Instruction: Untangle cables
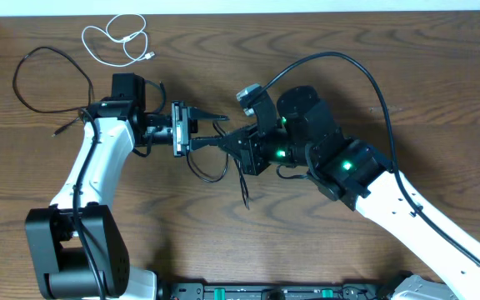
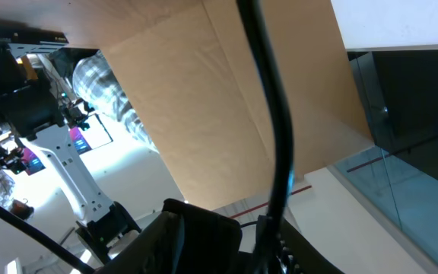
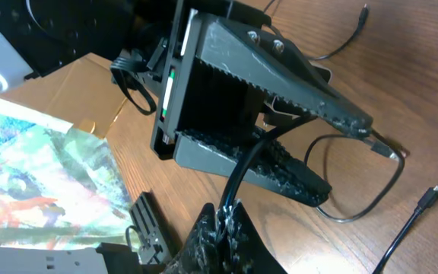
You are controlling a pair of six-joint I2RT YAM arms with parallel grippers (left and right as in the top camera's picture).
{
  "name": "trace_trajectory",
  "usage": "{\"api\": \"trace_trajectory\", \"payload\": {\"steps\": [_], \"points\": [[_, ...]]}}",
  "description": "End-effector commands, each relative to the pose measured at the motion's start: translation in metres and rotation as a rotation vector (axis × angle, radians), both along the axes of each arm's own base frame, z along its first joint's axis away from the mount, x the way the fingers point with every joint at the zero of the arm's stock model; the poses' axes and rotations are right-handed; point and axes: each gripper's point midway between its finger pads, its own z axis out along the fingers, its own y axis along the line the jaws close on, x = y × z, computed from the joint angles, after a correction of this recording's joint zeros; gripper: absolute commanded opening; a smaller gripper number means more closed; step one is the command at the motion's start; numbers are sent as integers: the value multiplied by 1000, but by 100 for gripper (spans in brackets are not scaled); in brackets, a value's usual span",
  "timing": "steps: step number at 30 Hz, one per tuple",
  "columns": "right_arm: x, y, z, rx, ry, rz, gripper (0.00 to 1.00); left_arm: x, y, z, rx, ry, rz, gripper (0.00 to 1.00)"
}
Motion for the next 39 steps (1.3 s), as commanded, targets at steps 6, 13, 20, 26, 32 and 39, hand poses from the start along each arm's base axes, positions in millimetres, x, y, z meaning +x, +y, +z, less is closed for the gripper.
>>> {"api": "trace_trajectory", "payload": {"steps": [6, 13, 20, 26, 32, 39], "points": [[9, -9, -6, -42, -4, -69, 1, -2, -1, 5, -23, -1, -6, 37], [10, -9, -5, -41, -9, -73, 1, -2, -1, 5, -23, -1, -6, 25], [9, -10, -6, -44, -4, -73, 1, -2, -1, 5, -23, -1, -6, 15], [8, -11, -8, -53, 4, -73, 1, -2, -1, 5, -24, -1, -6, 12], [11, -12, -9, -60, -1, -87, 1, -2, -1, 5, -24, 3, -5, 16], [15, -14, -10, -63, 10, -124, 1, -1, -1, 5, -24, 2, -5, 33]]}}
